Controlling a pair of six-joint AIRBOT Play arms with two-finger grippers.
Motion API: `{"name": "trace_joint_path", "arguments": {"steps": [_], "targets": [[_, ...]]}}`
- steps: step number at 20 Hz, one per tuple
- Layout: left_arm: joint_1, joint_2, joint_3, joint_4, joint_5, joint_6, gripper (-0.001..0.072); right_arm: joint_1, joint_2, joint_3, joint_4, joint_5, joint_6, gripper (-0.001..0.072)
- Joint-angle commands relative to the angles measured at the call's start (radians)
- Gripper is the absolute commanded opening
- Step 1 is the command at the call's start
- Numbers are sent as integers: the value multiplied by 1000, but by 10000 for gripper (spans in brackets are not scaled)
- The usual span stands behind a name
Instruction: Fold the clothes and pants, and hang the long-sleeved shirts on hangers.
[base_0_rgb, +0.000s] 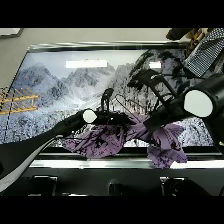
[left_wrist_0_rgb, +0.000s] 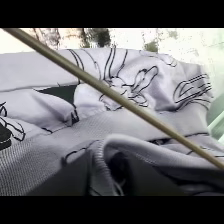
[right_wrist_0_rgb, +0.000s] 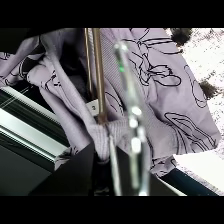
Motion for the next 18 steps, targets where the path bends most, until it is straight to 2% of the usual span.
{"name": "trace_joint_path", "arguments": {"steps": [1, 8, 9, 11, 12, 13, 14, 18], "targets": [[2, -29, 17, 1, -82, 58, 184, 0, 1, 0, 3, -1, 4, 47], [4, -28, 19, 0, -134, 62, 219, 0, 1, 0, 3, 0, 19, 47], [6, -24, 19, 0, -137, 62, 330, 0, 1, 0, 3, 0, 19, 47], [18, -20, 19, 0, -152, 60, 343, 0, 1, 0, 3, 0, 19, 47], [24, -21, 19, 0, -166, 58, 306, 0, 1, 0, 3, -1, 19, 47], [28, -23, 19, 0, -189, 59, 198, 0, 1, 0, 3, -1, 19, 47], [31, -24, 19, 1, -211, 67, 44, 0, 1, 0, 3, -1, 19, 47], [47, -24, 29, 0, -202, 72, 26, 0, 1, 0, 23, 18, 22, 47]]}}
